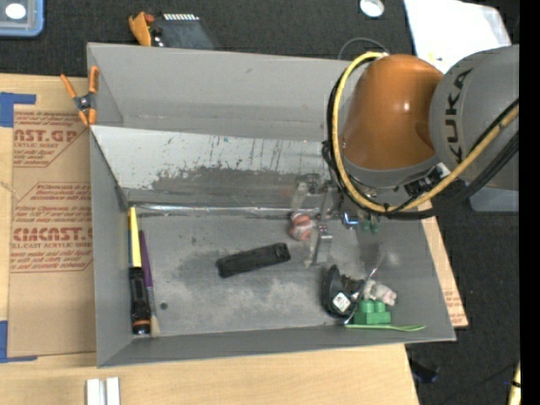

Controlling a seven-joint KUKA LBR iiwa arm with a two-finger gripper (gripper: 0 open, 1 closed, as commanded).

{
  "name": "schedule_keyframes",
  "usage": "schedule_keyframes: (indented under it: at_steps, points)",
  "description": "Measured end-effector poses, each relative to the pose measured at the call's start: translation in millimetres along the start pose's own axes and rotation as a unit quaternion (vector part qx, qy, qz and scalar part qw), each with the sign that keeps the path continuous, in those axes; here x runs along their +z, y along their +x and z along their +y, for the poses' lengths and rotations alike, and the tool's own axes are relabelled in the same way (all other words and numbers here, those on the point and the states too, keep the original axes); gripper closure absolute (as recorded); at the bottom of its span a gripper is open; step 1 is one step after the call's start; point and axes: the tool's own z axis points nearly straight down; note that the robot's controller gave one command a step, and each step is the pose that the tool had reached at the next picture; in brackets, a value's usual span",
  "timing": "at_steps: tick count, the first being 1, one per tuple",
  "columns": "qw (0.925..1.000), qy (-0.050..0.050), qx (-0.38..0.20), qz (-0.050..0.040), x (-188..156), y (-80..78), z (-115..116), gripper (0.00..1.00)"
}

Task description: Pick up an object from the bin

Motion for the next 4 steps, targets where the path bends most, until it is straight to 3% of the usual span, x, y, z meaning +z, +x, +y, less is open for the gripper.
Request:
schedule_keyframes:
  at_steps: [1, 2, 3, 4]
  points:
    - [1.0000, 0.000, 0.000, -0.0037, -4.8, -1.1, 0.0, 0.00]
    - [0.9995, 0.000, -0.031, -0.0052, 72.3, 4.5, 26.5, 0.00]
    - [0.9998, -0.001, 0.021, -0.0070, 70.5, 10.5, 51.1, 0.00]
    - [0.9998, 0.000, -0.019, -0.0051, 83.5, 3.9, 49.8, 0.00]
